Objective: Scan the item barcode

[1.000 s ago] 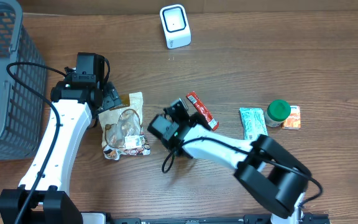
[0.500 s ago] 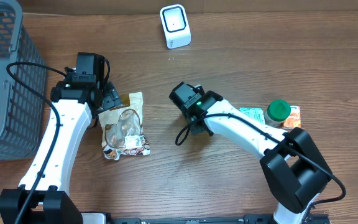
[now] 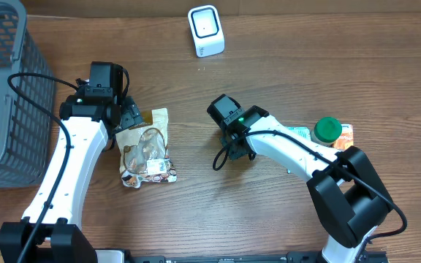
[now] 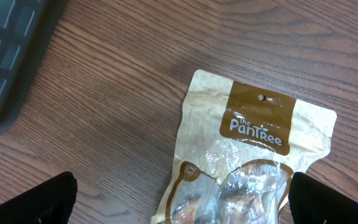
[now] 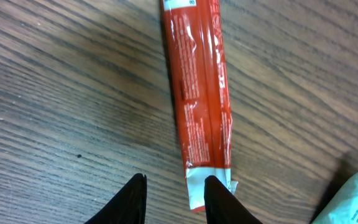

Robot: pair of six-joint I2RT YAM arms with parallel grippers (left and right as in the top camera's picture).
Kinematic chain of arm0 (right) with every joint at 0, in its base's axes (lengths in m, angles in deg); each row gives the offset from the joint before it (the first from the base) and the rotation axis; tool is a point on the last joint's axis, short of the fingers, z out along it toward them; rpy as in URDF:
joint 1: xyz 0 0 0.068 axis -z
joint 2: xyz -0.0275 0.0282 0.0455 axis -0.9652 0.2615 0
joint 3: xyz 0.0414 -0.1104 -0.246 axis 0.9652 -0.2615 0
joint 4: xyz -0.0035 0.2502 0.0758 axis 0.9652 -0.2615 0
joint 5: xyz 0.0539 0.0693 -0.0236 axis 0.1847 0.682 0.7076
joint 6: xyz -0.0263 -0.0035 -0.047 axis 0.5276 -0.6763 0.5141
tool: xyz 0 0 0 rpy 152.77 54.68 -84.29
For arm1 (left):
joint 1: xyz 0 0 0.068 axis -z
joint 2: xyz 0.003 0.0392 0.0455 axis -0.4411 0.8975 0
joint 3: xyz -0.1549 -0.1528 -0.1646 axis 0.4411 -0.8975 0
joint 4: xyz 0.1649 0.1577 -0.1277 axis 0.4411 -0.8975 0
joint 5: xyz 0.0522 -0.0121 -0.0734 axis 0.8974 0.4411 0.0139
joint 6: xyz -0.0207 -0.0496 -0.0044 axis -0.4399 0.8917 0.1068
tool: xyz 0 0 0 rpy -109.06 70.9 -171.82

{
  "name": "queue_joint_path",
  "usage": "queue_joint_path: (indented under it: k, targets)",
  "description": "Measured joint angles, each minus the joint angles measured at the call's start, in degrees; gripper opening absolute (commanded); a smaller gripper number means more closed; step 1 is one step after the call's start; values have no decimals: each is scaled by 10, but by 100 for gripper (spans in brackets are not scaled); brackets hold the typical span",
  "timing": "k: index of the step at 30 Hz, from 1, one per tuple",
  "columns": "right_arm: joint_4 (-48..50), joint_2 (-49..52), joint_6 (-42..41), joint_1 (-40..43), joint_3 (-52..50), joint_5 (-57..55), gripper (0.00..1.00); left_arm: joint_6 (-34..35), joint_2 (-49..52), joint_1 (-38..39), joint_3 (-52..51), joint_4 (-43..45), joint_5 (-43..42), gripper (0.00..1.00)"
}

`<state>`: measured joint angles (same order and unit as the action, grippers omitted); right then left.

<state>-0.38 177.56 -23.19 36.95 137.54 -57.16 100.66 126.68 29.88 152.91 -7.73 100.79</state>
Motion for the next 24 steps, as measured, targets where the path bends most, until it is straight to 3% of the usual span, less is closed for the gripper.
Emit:
queue_joint_path:
  k: [24]
  targets:
    - [7,24,23,37,-7,-15,35,0,0,0,0,0,0,99]
